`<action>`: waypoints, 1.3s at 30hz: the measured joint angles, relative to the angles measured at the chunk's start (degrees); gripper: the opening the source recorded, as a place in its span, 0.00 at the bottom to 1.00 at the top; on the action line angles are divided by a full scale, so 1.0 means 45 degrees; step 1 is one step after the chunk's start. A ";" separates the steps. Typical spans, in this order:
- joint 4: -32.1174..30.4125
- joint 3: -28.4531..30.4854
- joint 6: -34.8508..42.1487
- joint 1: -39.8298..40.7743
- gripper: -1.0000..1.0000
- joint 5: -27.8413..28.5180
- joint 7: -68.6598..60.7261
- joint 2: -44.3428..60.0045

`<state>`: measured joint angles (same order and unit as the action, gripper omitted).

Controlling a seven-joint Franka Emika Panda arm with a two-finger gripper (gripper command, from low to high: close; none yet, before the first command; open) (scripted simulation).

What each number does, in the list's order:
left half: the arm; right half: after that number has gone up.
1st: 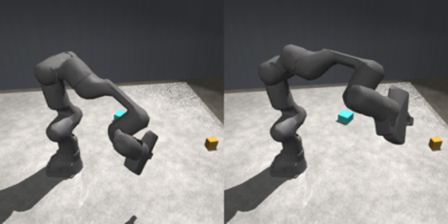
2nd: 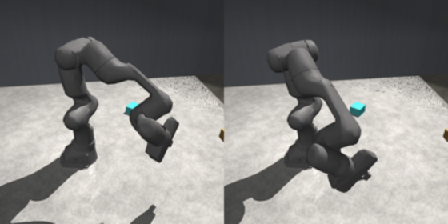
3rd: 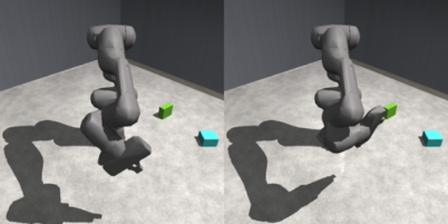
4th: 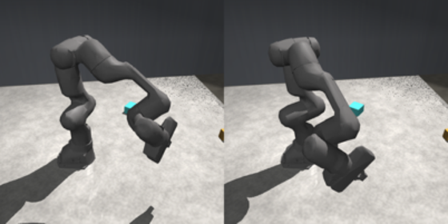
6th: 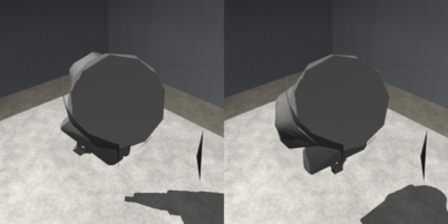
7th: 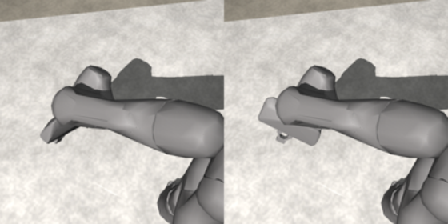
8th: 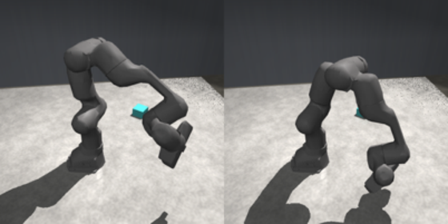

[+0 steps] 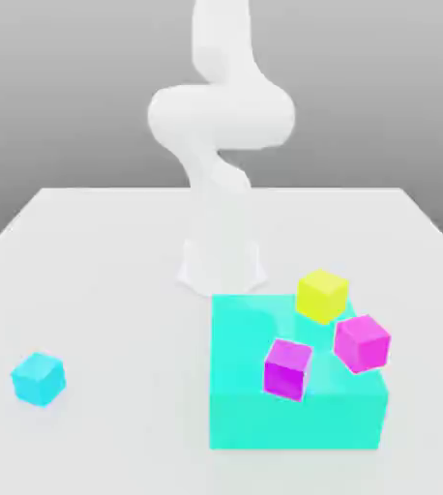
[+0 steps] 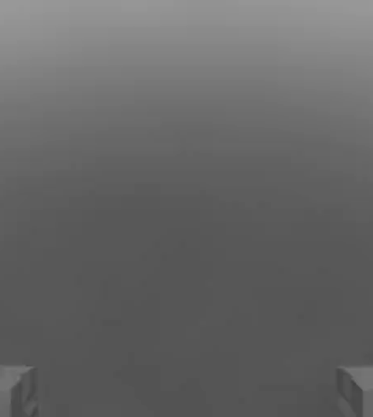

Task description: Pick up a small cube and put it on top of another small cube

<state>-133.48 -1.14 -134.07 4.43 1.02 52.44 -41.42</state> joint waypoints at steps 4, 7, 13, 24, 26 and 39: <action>-0.0626 -0.0347 -0.0843 0.1568 0.50 0.0400 0.2438 0.1625; -0.1076 -0.0521 -0.1448 0.2645 0.50 0.0700 0.4208 0.2804; -0.1972 -0.0551 -0.2650 0.4522 0.50 0.1288 0.7727 0.5157; -0.3643 0.0435 -0.4927 0.7138 0.50 0.0990 1.3198 0.9367; -0.3952 0.0514 -0.5353 0.7393 0.50 0.0432 1.3830 1.0104; -0.3775 0.0395 -0.7964 0.7716 0.00 -0.0539 1.4192 1.3483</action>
<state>-150.47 0.63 -169.91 39.15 -1.41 116.30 19.25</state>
